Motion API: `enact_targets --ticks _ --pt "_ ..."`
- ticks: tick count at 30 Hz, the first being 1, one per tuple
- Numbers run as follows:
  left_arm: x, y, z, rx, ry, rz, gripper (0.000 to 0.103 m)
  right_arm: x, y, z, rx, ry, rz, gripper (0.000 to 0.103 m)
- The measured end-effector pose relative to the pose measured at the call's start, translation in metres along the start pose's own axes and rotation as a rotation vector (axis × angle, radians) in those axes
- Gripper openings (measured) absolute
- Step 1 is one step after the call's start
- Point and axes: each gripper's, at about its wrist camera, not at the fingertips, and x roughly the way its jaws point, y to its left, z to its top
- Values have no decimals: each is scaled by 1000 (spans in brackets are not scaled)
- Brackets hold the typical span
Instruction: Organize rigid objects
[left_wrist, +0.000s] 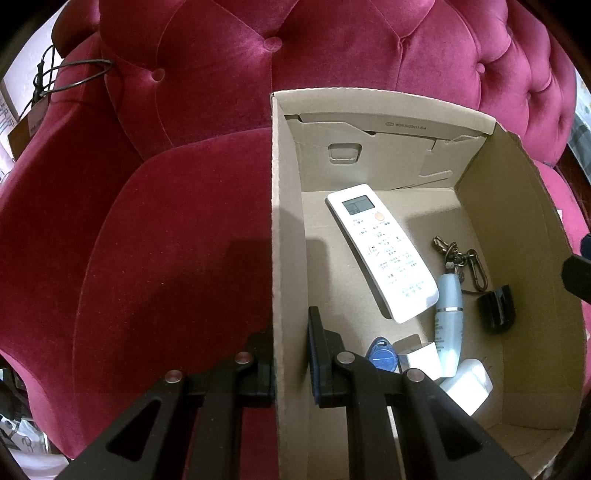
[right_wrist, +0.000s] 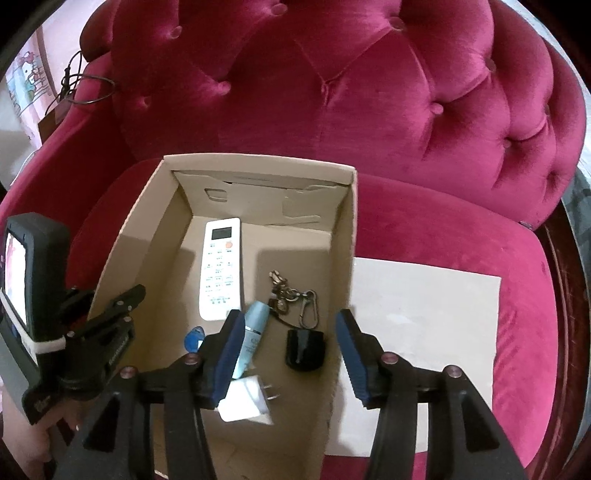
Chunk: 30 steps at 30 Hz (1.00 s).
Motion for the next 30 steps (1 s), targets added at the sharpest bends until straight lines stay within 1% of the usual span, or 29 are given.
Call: enact_targets --ticks 3,5,8,10,11,13,16,20,22,25,27,29,30 --pt "0 -1 0 3 -1 4 14 -4 -4 -3 11 -3 -10 65" --pt "0 -1 0 3 -1 5 14 -8 -8 -5 20 -5 -15 68" --pt "-1 -1 0 3 -1 5 14 -11 -11 -7 29 -8 -22 77" --pt "0 -1 0 4 0 6 14 -13 -14 -8 38 -11 -20 88" --pt "0 -1 0 4 -1 6 14 -13 -15 -8 41 -8 -23 91" --pt "0 -2 0 4 -1 7 14 -13 -18 -9 51 -4 -30 103" --pt "0 -2 0 6 -1 8 14 -13 -21 -11 62 -2 -42 103" --pt "0 -3 0 9 -1 13 14 -14 -22 -12 61 2 -31 103" --pt "0 -4 0 10 0 18 16 -15 -22 -12 61 1 -30 103" --pt "0 -5 1 19 2 33 17 -16 -24 -12 65 -1 -26 103" --pt "0 -4 2 10 1 55 29 -15 -26 -13 76 5 -19 103" --pt "-1 -2 2 -3 1 55 54 -16 -28 -14 78 5 -16 103" --pt "-3 -1 3 -10 -5 53 60 -17 -28 -15 77 3 -17 103"
